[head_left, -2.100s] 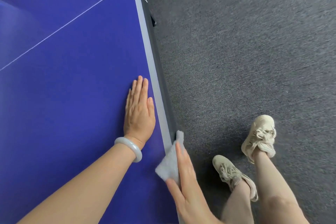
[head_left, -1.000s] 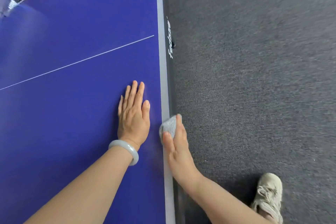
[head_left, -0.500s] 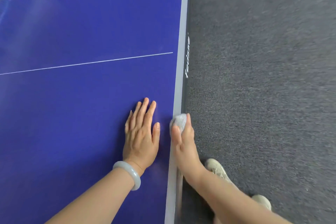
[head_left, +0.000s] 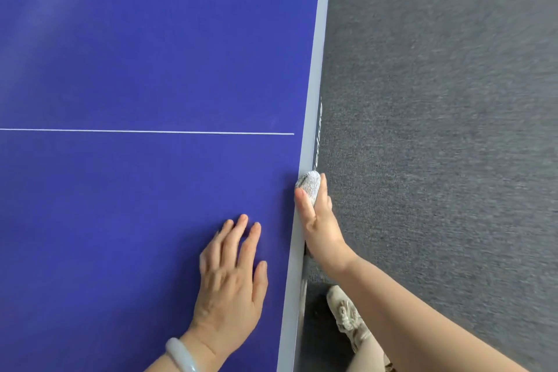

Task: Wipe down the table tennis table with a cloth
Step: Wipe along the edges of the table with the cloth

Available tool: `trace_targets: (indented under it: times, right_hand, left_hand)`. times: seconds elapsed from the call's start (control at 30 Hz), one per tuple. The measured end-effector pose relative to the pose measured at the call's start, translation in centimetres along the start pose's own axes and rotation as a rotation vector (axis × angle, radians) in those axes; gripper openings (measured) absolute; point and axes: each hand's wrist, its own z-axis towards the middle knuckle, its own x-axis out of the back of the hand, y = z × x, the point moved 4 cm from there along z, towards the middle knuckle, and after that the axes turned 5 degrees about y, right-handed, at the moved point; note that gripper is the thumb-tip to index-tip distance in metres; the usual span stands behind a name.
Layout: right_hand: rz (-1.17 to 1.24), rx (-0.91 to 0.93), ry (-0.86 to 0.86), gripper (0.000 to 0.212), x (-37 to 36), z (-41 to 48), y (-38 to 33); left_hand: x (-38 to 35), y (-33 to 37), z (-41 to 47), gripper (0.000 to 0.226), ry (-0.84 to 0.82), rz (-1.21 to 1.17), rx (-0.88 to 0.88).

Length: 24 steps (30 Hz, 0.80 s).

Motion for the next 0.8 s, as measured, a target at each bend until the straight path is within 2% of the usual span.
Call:
trace_targets:
  times: [0.13, 0.23, 0.33, 0.43, 0.53, 0.63, 0.8]
  right_hand:
    - [0.032, -0.037, -0.027, 0.068, -0.2, 0.1, 0.5]
    - [0.066, -0.061, -0.057, 0.066, -0.3, 0.5, 0.9]
    - [0.073, -0.064, -0.056, 0.071, -0.1, 0.2, 1.2]
    - [0.061, -0.056, -0.071, 0.082, 0.1, 0.7, 1.2]
    - [0.095, -0.065, -0.067, 0.084, -0.1, 1.8, 0.7]
    - [0.095, -0.059, -0.027, 0.073, 0.1, 5.1, -1.4]
    - [0.218, 0.006, 0.067, 0.062, 2.0, 16.2, -8.2]
  left_hand:
    - [1.5, 0.7, 5.5, 0.038, 0.101, -0.105, -0.096]
    - [1.8, 1.9, 12.1, 0.039, 0.138, -0.131, -0.166]
    - [1.3, 2.8, 19.3, 0.044, 0.144, -0.126, -0.151]
    - [-0.1, 3.0, 25.0, 0.05, 0.082, -0.084, -0.062]
    - [-1.2, 2.6, 26.0, 0.05, 0.104, -0.08, 0.002]
    - [-1.2, 2.6, 25.9, 0.048, 0.126, -0.121, 0.002]
    - [-1.1, 2.6, 25.9, 0.048, 0.113, -0.136, 0.01]
